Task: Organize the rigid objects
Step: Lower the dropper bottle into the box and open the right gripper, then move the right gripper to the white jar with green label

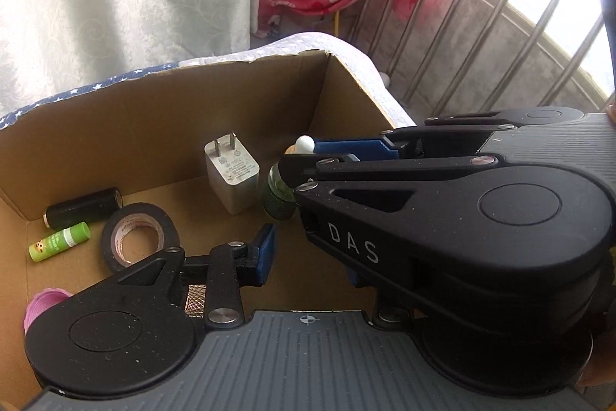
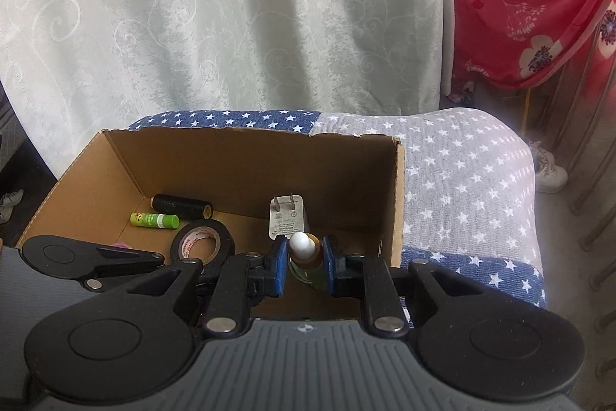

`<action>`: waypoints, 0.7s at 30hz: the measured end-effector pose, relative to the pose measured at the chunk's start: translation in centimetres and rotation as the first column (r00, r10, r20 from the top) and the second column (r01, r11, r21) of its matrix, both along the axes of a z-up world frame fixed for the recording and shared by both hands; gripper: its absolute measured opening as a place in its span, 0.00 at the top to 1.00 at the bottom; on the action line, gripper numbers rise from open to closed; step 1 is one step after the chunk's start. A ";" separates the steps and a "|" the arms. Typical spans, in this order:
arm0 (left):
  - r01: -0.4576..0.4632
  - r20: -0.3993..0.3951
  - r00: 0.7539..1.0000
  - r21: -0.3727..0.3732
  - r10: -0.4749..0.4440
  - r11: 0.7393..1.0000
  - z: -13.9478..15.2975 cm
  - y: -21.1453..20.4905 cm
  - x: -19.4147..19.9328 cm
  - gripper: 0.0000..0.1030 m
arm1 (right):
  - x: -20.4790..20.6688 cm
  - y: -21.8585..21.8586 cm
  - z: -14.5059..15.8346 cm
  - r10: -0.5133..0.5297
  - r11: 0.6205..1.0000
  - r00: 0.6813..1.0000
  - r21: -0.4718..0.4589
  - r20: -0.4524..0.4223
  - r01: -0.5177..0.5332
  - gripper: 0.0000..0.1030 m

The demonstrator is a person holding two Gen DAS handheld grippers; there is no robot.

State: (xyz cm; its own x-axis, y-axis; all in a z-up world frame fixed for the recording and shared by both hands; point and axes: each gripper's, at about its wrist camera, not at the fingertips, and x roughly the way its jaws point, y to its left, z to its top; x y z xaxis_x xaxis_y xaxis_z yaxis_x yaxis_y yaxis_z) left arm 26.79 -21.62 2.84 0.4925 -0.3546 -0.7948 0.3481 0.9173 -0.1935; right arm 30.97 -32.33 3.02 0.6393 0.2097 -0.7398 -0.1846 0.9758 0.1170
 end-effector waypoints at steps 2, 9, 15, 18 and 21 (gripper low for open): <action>-0.002 -0.003 1.000 -0.002 0.002 1.000 0.0 0.1 0.0 0.65 | 0.1 0.2 0.3 0.001 1.000 1.000 -0.014 0.006 -0.001 0.80; -0.020 0.005 1.000 -0.012 0.020 1.000 0.5 1.3 -0.7 0.61 | -0.2 -0.2 1.9 -0.014 1.000 1.000 0.011 0.025 0.014 0.79; -0.011 0.076 0.997 -0.028 0.013 1.000 2.7 2.4 -3.7 0.46 | -3.8 -2.2 4.3 -0.059 0.984 0.997 0.173 0.050 0.049 0.78; 0.008 0.124 0.992 -0.040 -0.003 0.999 4.1 3.2 -6.4 0.39 | -6.7 -2.8 5.6 -0.084 0.966 0.993 0.250 0.081 0.062 0.78; 0.026 0.174 0.985 -0.053 -0.017 0.998 5.6 4.3 -9.5 0.31 | -10.3 -3.2 7.0 -0.112 0.946 0.985 0.317 0.130 0.065 0.78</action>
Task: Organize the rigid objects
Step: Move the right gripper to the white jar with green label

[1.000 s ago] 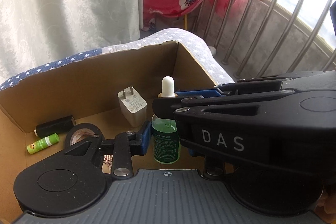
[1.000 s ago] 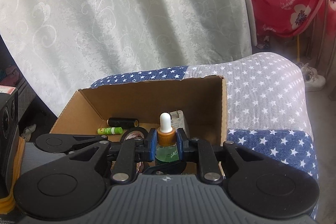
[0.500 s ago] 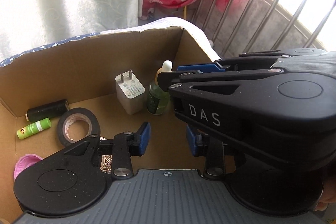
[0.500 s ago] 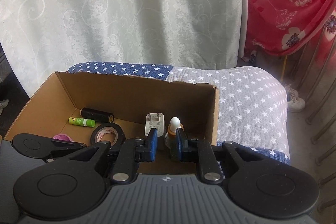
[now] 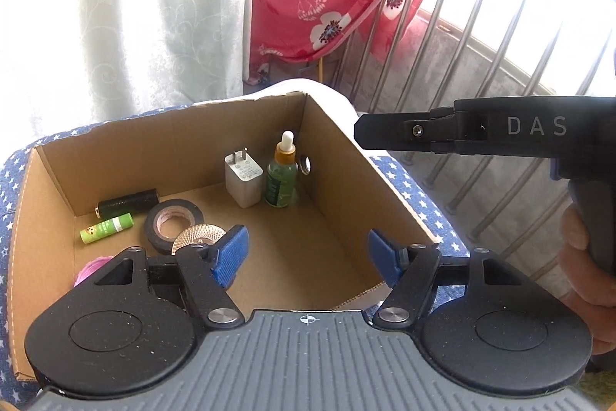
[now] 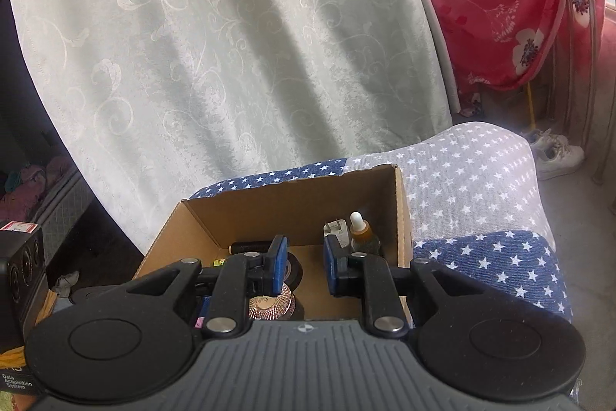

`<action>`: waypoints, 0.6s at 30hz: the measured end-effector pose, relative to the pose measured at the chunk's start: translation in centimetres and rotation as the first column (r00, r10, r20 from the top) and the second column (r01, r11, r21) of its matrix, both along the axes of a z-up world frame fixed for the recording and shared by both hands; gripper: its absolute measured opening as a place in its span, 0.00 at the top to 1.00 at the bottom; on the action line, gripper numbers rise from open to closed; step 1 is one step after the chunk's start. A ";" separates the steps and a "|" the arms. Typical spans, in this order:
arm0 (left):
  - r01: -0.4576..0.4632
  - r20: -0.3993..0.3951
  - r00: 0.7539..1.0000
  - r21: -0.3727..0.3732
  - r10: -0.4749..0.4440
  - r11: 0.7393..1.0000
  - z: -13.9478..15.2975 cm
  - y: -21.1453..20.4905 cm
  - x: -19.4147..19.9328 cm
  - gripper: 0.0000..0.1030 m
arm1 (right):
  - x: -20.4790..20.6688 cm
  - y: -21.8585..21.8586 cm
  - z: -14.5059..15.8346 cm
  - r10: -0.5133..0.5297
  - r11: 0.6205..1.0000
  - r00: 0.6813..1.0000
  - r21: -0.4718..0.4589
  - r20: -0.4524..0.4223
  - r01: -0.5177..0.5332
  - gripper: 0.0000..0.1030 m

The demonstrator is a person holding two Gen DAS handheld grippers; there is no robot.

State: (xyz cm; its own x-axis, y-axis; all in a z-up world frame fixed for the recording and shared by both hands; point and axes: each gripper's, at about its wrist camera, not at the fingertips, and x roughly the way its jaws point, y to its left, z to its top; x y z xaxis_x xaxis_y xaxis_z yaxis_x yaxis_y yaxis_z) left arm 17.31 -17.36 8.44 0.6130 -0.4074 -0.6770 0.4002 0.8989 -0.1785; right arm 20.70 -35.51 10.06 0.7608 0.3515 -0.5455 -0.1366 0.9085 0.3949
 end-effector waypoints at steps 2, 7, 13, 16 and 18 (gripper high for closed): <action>0.016 0.037 0.999 -0.005 -0.016 1.000 0.9 0.7 -2.3 0.26 | -2.6 0.1 0.8 -0.011 0.999 0.999 0.036 0.045 0.009 0.77; 0.043 0.126 0.991 -0.011 -0.041 0.999 2.0 3.9 -7.6 0.10 | -8.0 1.1 1.7 -0.025 0.993 0.991 0.119 0.135 0.009 0.58; -0.039 0.213 0.976 -0.007 0.040 0.999 1.8 8.8 -12.1 0.08 | -12.6 3.9 1.4 0.007 0.985 0.982 0.167 0.190 -0.039 0.51; -0.120 0.272 0.956 0.010 0.113 0.993 1.4 10.9 -13.5 0.05 | -13.5 5.9 0.9 0.055 0.978 0.979 0.190 0.194 -0.092 0.47; -0.158 0.283 0.947 0.005 0.150 0.987 0.8 12.5 -13.9 0.05 | -13.4 7.3 0.5 0.086 0.975 0.980 0.185 0.177 -0.119 0.45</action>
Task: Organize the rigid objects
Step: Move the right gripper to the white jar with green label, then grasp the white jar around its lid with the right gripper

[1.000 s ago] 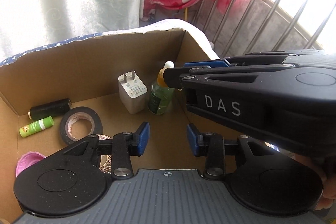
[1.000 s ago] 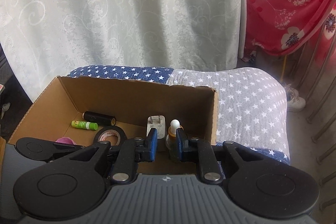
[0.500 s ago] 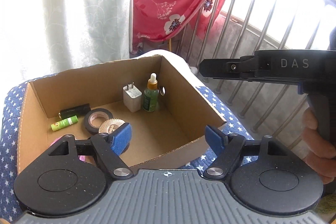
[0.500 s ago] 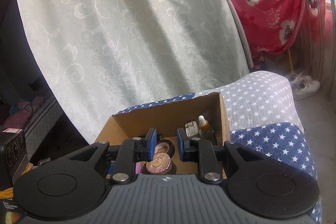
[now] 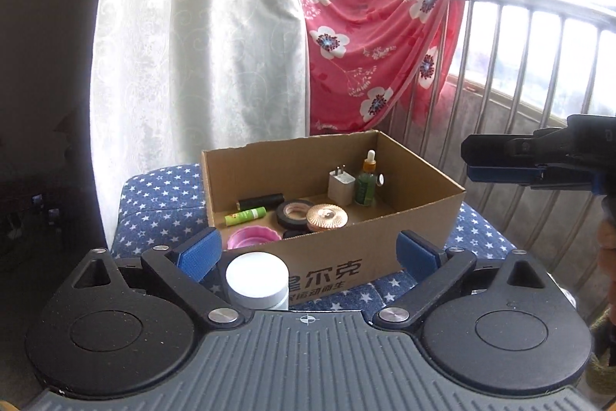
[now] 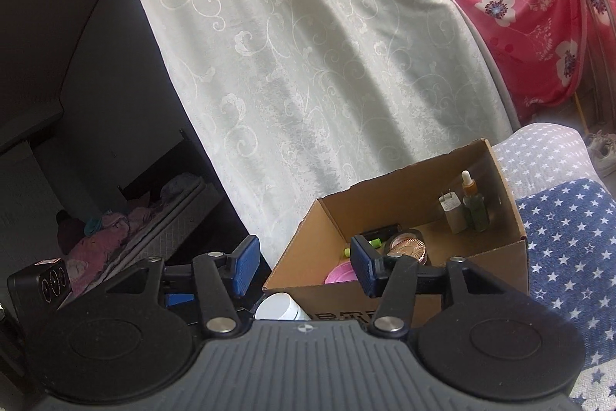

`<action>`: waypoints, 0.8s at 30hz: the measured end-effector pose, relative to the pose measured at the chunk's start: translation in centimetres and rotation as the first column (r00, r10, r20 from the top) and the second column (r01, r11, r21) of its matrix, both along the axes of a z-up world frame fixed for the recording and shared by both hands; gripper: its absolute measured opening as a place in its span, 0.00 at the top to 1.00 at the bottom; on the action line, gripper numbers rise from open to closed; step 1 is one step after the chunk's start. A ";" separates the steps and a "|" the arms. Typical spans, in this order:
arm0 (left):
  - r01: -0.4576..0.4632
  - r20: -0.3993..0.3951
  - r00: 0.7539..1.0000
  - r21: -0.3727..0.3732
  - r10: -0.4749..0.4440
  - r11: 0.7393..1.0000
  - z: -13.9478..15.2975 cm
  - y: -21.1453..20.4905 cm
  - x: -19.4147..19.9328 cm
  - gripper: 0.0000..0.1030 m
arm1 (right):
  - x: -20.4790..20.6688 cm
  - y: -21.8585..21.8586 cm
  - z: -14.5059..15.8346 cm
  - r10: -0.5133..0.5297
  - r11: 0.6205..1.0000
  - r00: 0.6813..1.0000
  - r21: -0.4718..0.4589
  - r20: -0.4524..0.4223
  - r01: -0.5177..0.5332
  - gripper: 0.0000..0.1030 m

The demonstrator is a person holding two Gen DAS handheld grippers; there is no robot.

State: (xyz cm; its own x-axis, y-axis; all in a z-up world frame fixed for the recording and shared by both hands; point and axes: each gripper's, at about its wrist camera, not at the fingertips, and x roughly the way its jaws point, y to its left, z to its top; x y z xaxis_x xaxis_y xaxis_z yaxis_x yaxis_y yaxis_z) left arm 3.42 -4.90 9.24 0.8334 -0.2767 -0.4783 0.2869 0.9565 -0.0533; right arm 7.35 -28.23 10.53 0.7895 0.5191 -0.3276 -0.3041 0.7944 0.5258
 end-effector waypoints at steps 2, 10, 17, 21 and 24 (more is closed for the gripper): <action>-0.027 -0.019 0.999 -0.006 0.027 1.000 -0.9 1.2 0.1 0.04 | 0.5 1.9 -0.5 0.034 0.999 0.999 -0.020 -0.027 -0.035 0.44; -0.081 -0.064 0.995 0.013 0.082 0.997 -5.0 2.7 2.6 0.05 | 4.0 7.8 -3.8 0.115 0.991 0.979 -0.050 -0.165 -0.125 0.44; -0.075 -0.086 0.993 0.026 0.077 0.997 -7.3 2.3 4.5 0.12 | 7.4 9.9 -6.4 0.126 0.988 0.961 -0.053 -0.248 -0.143 0.44; -0.082 -0.124 0.989 0.035 0.085 0.996 -7.9 2.0 5.4 0.28 | 8.8 10.2 -7.6 0.137 0.987 0.947 -0.035 -0.289 -0.154 0.44; -0.097 -0.156 0.982 0.041 0.102 0.995 -8.4 1.8 6.0 0.38 | 9.5 10.4 -8.1 0.144 0.986 0.941 -0.031 -0.307 -0.161 0.45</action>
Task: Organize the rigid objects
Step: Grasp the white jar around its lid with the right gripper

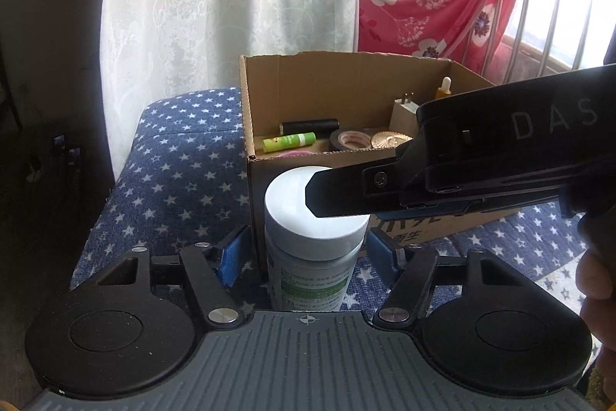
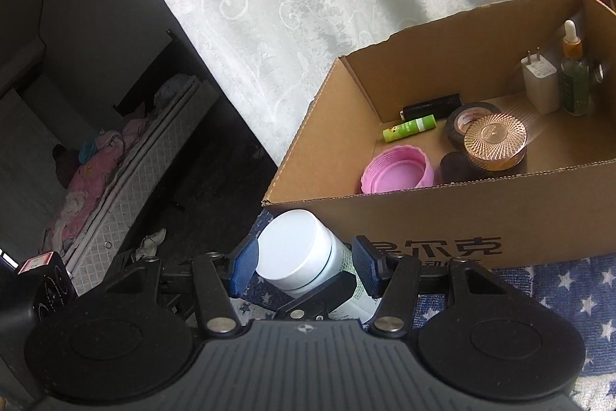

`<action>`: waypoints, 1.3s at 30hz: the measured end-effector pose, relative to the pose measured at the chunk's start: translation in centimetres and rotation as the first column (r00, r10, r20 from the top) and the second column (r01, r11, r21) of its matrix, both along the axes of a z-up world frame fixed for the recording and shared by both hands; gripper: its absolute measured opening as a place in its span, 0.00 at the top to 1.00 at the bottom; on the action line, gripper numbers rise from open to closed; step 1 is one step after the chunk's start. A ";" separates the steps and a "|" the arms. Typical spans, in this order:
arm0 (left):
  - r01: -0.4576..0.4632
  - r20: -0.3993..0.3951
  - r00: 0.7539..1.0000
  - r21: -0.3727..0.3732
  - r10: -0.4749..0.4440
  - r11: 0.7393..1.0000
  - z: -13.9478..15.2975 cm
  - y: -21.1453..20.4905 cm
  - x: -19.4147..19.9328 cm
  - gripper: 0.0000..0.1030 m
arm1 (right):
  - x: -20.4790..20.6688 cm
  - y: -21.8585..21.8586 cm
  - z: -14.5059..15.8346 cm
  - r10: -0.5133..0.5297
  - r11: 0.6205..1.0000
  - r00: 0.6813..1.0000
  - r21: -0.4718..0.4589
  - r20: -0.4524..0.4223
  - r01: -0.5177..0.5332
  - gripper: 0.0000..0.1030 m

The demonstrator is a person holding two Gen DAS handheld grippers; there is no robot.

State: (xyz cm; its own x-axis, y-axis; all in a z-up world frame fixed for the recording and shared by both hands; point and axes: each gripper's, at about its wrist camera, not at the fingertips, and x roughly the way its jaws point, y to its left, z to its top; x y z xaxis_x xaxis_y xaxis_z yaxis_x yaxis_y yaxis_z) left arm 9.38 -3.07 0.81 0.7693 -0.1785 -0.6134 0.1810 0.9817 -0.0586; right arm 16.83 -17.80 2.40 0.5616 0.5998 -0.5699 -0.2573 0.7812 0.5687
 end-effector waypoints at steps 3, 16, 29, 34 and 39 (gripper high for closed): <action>-0.007 -0.017 1.000 -0.014 0.007 1.000 -0.2 0.2 0.3 0.43 | 0.2 0.3 -0.3 0.002 1.000 1.000 -0.005 -0.009 -0.002 0.48; -0.026 -0.012 1.000 -0.004 0.026 1.000 -0.1 -0.4 0.3 0.48 | 0.2 0.5 -0.4 0.014 1.000 1.000 0.025 -0.008 -0.014 0.54; 0.008 0.005 1.000 -0.007 -0.007 1.000 0.7 -1.5 -1.3 0.48 | -2.0 -0.4 0.6 -0.022 1.000 1.000 0.018 0.015 0.021 0.54; 0.052 0.025 0.998 0.011 -0.052 0.999 1.0 -3.2 -2.3 0.48 | -3.8 -1.8 1.2 -0.072 0.997 0.997 0.014 0.021 0.071 0.54; 0.091 0.038 0.995 0.004 -0.091 0.996 0.7 -4.1 -2.7 0.48 | -4.7 -2.8 1.5 -0.112 0.994 0.994 -0.002 0.016 0.112 0.53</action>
State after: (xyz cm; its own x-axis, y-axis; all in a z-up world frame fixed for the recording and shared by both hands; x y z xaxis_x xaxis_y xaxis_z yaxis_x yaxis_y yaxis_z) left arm 6.72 -7.21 1.49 0.7730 -0.2469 -0.5843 0.2713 0.9613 -0.0473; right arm 12.16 -20.59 3.89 0.6342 0.5311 -0.5620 -0.1775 0.8074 0.5627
